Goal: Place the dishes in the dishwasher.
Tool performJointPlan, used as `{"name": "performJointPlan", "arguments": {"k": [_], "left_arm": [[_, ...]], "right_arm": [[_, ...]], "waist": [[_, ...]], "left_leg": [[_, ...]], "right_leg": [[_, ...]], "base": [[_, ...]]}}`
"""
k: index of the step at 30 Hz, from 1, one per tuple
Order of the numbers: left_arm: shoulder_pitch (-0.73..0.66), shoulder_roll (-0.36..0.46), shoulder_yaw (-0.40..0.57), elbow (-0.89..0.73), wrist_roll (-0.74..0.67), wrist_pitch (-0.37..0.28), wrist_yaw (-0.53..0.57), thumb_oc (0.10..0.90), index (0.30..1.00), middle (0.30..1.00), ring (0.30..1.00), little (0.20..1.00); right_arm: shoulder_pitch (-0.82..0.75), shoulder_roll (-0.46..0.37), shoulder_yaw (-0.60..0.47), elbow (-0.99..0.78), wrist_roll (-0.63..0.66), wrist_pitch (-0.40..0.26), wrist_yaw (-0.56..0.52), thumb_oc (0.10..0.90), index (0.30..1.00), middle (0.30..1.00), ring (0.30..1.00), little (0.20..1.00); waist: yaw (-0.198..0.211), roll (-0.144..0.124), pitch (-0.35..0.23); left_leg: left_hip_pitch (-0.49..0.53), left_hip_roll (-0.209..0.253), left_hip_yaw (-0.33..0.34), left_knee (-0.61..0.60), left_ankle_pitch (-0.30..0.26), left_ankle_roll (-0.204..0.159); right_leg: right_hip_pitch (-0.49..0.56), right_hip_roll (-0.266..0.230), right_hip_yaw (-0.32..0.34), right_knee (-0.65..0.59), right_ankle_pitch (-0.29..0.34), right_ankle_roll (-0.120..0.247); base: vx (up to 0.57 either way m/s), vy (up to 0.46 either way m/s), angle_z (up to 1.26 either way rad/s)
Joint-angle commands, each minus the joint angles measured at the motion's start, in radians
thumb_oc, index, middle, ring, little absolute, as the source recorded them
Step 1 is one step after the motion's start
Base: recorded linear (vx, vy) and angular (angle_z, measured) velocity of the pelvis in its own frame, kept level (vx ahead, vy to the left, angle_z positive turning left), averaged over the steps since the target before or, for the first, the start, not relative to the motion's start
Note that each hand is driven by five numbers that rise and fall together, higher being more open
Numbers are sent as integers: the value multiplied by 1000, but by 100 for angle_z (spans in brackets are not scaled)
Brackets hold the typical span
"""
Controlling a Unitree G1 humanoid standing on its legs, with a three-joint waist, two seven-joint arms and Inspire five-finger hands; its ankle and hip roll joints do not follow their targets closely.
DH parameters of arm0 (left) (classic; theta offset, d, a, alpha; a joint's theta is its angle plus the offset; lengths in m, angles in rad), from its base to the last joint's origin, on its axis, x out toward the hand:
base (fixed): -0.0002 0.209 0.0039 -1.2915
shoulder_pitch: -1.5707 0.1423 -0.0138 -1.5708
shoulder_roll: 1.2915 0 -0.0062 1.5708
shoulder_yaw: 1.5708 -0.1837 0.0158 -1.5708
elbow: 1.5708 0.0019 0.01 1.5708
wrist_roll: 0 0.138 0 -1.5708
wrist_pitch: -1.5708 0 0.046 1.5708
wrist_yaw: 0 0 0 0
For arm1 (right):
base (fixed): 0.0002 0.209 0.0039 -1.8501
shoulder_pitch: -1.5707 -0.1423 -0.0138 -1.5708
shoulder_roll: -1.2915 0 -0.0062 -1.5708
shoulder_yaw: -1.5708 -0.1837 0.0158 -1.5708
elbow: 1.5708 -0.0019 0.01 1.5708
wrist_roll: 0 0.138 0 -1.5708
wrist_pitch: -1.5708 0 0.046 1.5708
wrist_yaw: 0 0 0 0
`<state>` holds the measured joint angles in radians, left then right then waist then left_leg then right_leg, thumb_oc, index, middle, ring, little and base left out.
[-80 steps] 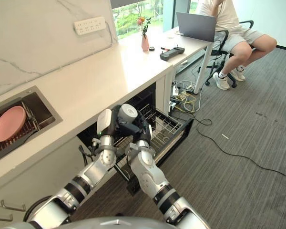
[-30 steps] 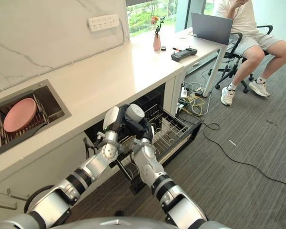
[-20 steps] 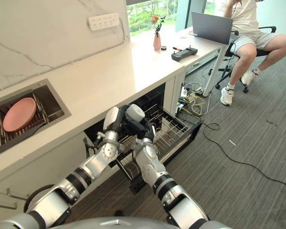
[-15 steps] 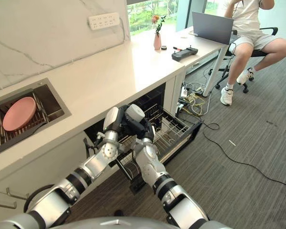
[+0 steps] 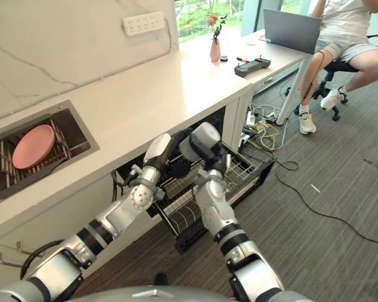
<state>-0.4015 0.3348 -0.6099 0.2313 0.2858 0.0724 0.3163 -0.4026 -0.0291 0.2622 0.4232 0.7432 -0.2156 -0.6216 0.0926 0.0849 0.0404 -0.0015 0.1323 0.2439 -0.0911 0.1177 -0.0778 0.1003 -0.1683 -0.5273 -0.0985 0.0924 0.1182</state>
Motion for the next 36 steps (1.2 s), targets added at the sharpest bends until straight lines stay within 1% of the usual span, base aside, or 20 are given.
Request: {"name": "performJointPlan", "arguments": {"k": [1,3,5,8,10,12,13,15,17,20,23,25,28,29,30,31,32,34,35,36], "left_arm": [[-64,67,50,-46,54,-71,-15,800,900,900,900,900],[-3,97,114,-92,37,-87,-40,800,900,900,900,900],[84,122,184,-145,-33,-110,-66,800,900,900,900,900],[204,132,266,-194,-260,-152,-130,800,900,900,900,900],[285,126,306,-230,-487,-174,-176,800,900,900,900,900],[370,88,311,-226,-752,-149,-230,800,900,900,900,900],[421,66,311,-224,-939,-128,-262,800,900,900,900,900],[483,82,298,-273,-1100,-92,-325,800,900,900,900,900],[549,137,311,-319,-1186,-56,-367,800,900,900,900,900],[625,172,332,-306,-1209,-31,-399,800,900,900,900,900],[679,192,339,-260,-1182,-11,-420,800,900,900,900,900],[714,214,337,-225,-1147,1,-442,800,900,900,900,900],[740,217,333,-154,-1104,11,-459,800,900,900,900,900],[758,217,340,-70,-1025,11,-471,800,900,900,900,900],[758,216,340,-70,-1025,11,-471,800,900,900,900,900],[759,220,336,32,-885,-1,-489,800,900,900,900,900],[760,216,336,86,-836,1,-485,800,900,900,900,900],[744,169,338,242,-739,2,-481,800,900,900,900,900],[724,143,342,337,-655,-11,-471,800,900,900,900,900],[720,138,342,371,-595,-23,-460,800,900,900,900,900]], "right_arm": [[-158,16,-50,-143,-54,-35,64,400,300,300,300,300],[-141,-46,-92,-175,-95,-9,102,400,300,300,300,300],[-121,-107,-130,-173,-144,19,131,400,300,300,300,300],[-79,-202,-155,-159,-220,61,183,400,300,300,300,300],[-36,-253,-137,-128,-258,100,239,400,300,300,300,300],[-14,-284,-117,-97,-282,137,285,400,300,300,300,300],[-1,-307,-94,-83,-302,159,313,400,300,300,300,300],[-1,-334,-69,-54,-334,181,358,400,300,300,300,300],[-5,-347,-38,-8,-353,186,397,400,300,300,300,300],[-8,-352,11,54,-358,180,461,400,300,300,300,300],[-27,-367,46,87,-381,178,502,400,300,300,300,300],[-48,-374,60,114,-400,169,509,400,300,300,300,300],[-70,-370,76,151,-411,162,512,400,300,300,300,300],[-88,-364,88,192,-430,162,513,400,300,300,300,300],[-88,-364,89,192,-430,162,513,400,300,300,300,300],[-97,-355,93,239,-450,167,513,400,300,300,300,300],[-104,-352,93,263,-457,171,508,400,300,300,300,300],[-121,-339,98,325,-482,177,500,400,300,300,300,300],[-139,-331,101,373,-502,180,492,400,300,300,300,300],[-147,-329,98,401,-513,181,487,400,300,300,300,300]], "waist": [[18,-38,-44],[19,-40,-45],[21,-44,-44],[25,-50,-40],[25,-50,-40],[28,-53,-36],[28,-51,-34],[28,-50,-27],[37,-49,-22],[54,-52,-18],[76,-55,-13],[89,-55,-13],[100,-57,-12],[113,-58,-7],[112,-58,-7],[127,-61,-4],[135,-63,-4],[152,-67,-1],[163,-69,2],[173,-71,4]], "left_leg": [[43,-24,17,13,-110,-13],[45,-24,16,13,-110,-13],[46,-23,15,13,-111,-12],[46,-23,14,14,-109,-11],[47,-24,11,14,-107,-9],[46,-25,12,14,-105,-8],[44,-24,11,14,-102,-7],[39,-25,8,15,-98,-7],[36,-23,2,15,-94,-8],[31,-22,-7,15,-88,-10],[24,-18,-19,16,-81,-12],[15,-18,-28,17,-75,-15],[6,-15,-37,18,-69,-17],[-6,-13,-47,19,-63,-19],[-6,-13,-47,19,-63,-19],[-17,-11,-58,20,-57,-22],[-23,-11,-64,20,-55,-23],[-39,-10,-79,21,-50,-25],[-51,-8,-89,24,-47,-26],[-57,-7,-95,24,-45,-28]], "right_leg": [[37,-7,-23,16,-137,40],[40,-6,-25,16,-138,39],[44,-6,-28,16,-138,38],[49,-6,-33,17,-138,36],[52,-6,-38,17,-137,33],[53,-7,-42,17,-136,31],[54,-6,-46,17,-136,28],[54,-3,-48,18,-136,27],[54,-1,-51,18,-137,25],[56,2,-59,17,-141,22],[58,5,-70,17,-143,19],[58,7,-80,17,-144,18],[57,8,-91,17,-145,17],[54,9,-100,17,-146,15],[54,9,-100,17,-146,15],[51,11,-114,18,-148,14],[51,11,-120,17,-149,13],[47,13,-137,17,-150,10],[45,14,-149,18,-152,8],[44,15,-155,18,-153,6]], "base": [[-8,11,12],[-6,0,5],[-4,-9,2],[0,0,0],[-4,-8,2],[-4,-8,2],[-33,-20,4],[-30,-22,7],[-30,-22,8],[-26,-17,10],[-18,-17,11],[-14,-7,18],[-11,0,24],[-19,0,25],[-26,2,28],[-19,1,23],[-21,4,24],[-19,-6,23],[-20,-19,31],[-12,-18,40]]}}
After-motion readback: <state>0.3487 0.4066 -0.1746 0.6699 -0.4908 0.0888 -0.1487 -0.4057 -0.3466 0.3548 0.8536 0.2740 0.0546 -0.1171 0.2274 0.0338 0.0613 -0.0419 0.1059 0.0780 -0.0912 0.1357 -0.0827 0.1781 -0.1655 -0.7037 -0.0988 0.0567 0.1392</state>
